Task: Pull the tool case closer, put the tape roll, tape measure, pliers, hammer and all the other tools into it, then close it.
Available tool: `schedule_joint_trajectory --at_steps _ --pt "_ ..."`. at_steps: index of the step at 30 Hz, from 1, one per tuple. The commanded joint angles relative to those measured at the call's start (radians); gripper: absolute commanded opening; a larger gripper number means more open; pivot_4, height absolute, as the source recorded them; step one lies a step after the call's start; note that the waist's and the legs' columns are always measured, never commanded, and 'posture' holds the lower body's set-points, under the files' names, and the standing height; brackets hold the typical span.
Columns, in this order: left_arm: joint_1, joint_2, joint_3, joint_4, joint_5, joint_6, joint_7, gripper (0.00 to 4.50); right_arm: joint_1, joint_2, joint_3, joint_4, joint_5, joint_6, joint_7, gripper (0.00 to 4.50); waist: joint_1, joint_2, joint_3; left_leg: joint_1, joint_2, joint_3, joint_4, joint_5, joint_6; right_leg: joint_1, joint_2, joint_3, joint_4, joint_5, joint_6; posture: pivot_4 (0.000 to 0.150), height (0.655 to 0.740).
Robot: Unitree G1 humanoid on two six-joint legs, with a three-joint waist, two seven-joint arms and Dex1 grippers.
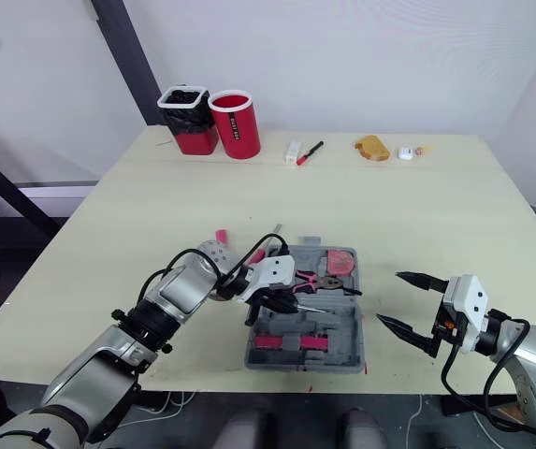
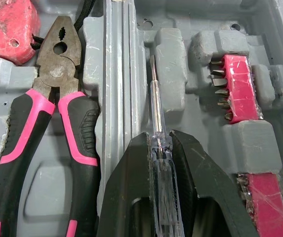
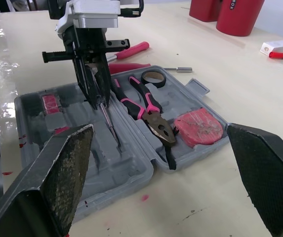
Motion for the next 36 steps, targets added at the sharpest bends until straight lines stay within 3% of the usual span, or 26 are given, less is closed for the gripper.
schedule_joint_trajectory --at_steps 1,17,19,22,24,36 --pt "0.0 -0.015 -0.017 0.003 0.006 -0.007 -0.004 0.11 -0.001 -0.006 -0.01 -0.017 0.003 -0.015 0.001 4.5 0.0 0.0 0.0 0.0 0.0 0.0 0.0 0.0 0.0 0.0 0.0 0.0 0.0 0.0 0.0 0.15 0.7371" --pt "-0.02 -0.057 -0.023 0.087 0.035 -0.079 0.012 0.11 0.021 -0.008 -0.018 0.001 -0.001 -0.041 0.021 4.5 0.003 0.001 0.0 0.0 -0.001 0.0 0.001 0.0 0.0 0.001 0.0 0.001 0.0 0.0 0.0 0.15 0.7371" --pt "-0.023 -0.054 -0.02 0.086 0.035 -0.08 0.012 1.12 0.023 -0.007 -0.017 0.009 -0.003 -0.05 0.024 4.5 0.003 0.001 0.0 0.0 -0.001 -0.001 0.001 0.0 0.0 0.001 0.0 0.001 0.0 0.0 0.0 0.15 0.7371" --pt "-0.027 -0.043 -0.012 0.084 0.042 -0.104 0.021 1.66 0.019 -0.003 -0.01 0.018 -0.007 -0.058 0.026 4.5 0.002 0.001 0.0 0.0 -0.001 0.0 0.002 0.0 0.0 0.001 0.0 0.001 0.0 0.0 0.0 0.15 0.7371" --pt "-0.028 -0.038 -0.006 0.082 0.042 -0.112 0.022 2.68 0.013 0.0 -0.004 0.023 -0.01 -0.062 0.024 4.5 0.002 0.001 0.0 0.0 -0.001 0.0 0.002 0.0 0.0 0.001 0.0 0.001 0.001 0.0 0.0 0.15 0.7371" --pt "-0.036 -0.002 0.057 -0.034 -0.023 -0.067 0.004 2.77 -0.01 0.002 0.011 0.013 -0.009 -0.045 0.012 4.5 0.0 0.001 0.0 0.0 0.0 -0.001 0.003 0.0 0.0 0.001 0.001 0.002 0.001 0.0 0.0 0.15 0.7371"
